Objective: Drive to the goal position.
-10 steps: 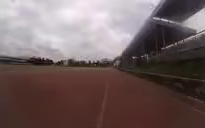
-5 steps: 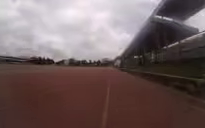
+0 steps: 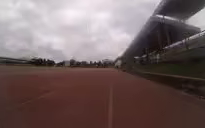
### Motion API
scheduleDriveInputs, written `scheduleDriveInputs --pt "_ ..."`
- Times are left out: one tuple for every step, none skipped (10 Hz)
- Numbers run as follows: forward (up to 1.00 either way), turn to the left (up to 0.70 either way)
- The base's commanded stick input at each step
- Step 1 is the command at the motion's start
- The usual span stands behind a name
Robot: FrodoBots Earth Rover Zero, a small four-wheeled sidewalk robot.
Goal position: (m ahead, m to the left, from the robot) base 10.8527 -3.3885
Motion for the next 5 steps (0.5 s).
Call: scheduleDriveInputs --pt "0.85 0.00" --pt "0.85 0.00" --pt "0.85 0.00" --pt "0.85 0.00" --pt "0.85 0.00"
